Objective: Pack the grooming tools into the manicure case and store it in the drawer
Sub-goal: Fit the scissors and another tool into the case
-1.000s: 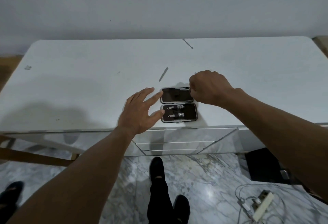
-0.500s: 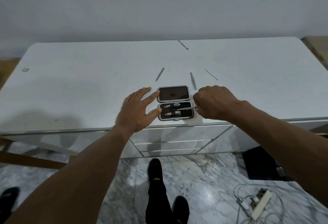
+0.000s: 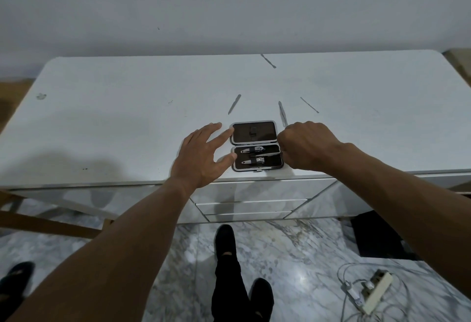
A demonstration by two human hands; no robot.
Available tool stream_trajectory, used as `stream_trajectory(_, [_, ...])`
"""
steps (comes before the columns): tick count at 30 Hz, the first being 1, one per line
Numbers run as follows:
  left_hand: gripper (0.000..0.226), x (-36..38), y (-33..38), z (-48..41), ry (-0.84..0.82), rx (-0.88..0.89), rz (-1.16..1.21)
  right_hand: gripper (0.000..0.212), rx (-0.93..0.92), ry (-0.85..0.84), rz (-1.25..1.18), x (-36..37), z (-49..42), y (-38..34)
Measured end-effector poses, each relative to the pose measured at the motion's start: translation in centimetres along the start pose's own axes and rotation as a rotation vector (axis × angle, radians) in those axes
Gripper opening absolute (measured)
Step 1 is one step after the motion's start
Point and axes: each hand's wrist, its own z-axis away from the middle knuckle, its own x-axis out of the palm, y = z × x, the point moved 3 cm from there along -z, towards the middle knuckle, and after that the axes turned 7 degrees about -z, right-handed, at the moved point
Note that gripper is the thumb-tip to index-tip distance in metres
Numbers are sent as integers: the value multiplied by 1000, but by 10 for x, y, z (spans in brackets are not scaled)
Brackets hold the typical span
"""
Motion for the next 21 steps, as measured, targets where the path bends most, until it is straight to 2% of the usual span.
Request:
stream_trajectory(7, [63, 1, 0, 0, 1, -3, 6, 13, -12, 14, -46, 1, -7, -8])
stream_trajectory(12, [62, 1, 0, 0, 11, 1, 12, 4, -6, -2, -77, 1, -9, -13])
stream_trajectory(16, [62, 2, 0, 0, 5, -2, 13, 4, -13, -7, -108, 1, -10, -17])
stream_trajectory(21, [61, 2, -1, 0, 8, 0, 16, 13, 4, -3, -125, 2, -11, -20])
